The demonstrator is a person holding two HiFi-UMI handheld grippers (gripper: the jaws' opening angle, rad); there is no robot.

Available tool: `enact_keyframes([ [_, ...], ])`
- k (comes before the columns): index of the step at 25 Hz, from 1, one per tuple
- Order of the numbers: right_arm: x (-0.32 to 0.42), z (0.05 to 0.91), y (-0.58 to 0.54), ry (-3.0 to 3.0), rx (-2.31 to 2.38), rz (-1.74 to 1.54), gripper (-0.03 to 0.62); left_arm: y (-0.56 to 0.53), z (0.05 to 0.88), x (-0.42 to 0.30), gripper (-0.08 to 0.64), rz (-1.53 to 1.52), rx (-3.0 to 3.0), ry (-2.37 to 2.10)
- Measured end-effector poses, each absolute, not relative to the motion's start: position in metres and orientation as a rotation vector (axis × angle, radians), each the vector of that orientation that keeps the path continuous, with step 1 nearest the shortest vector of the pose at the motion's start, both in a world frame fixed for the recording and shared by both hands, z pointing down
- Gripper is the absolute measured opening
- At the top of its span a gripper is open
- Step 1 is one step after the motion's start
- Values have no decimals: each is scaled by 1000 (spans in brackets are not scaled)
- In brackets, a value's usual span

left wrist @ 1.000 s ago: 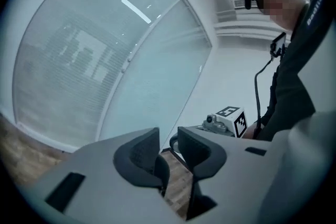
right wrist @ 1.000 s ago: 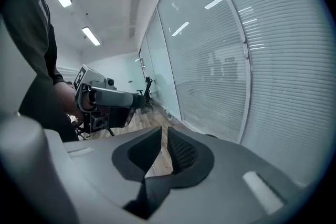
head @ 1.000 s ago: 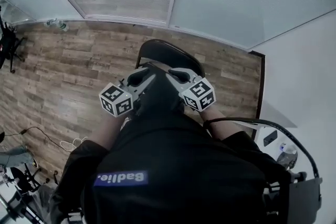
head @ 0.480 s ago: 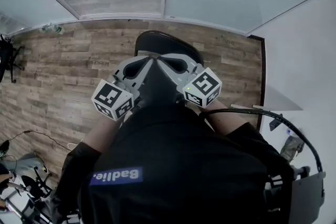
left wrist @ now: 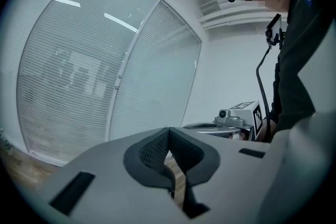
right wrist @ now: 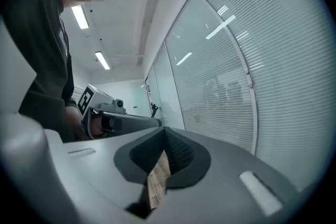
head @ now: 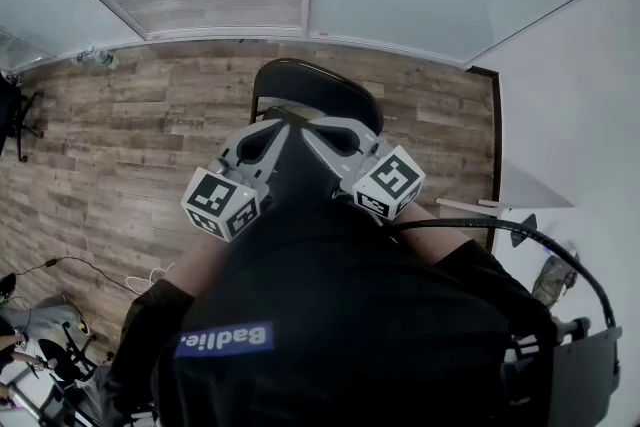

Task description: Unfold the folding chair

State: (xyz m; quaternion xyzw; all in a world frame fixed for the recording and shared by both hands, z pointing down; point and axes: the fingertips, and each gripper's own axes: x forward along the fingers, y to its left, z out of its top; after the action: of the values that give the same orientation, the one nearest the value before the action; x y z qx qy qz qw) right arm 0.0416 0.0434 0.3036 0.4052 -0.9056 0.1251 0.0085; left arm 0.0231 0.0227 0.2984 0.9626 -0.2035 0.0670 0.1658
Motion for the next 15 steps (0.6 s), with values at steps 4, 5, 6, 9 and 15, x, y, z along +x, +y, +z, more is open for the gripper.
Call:
enact_keyframes([
  [4, 40, 307, 45, -2823, 1258, 400, 2, 25, 302, 21, 6, 191, 2737, -585],
  [5, 41, 309, 43, -2822, 1257, 405, 2, 24, 304, 21, 6, 194, 2737, -585],
  [6, 42, 311, 42, -2820, 1255, 409, 2, 22, 306, 21, 6, 195, 2736, -586],
  [9, 42, 310, 37, -2819, 1248, 405, 2, 16, 305, 20, 6, 188, 2731, -595],
  [15, 39, 307, 34, -2813, 1234, 399, 2, 12, 304, 18, 6, 181, 2723, -596],
])
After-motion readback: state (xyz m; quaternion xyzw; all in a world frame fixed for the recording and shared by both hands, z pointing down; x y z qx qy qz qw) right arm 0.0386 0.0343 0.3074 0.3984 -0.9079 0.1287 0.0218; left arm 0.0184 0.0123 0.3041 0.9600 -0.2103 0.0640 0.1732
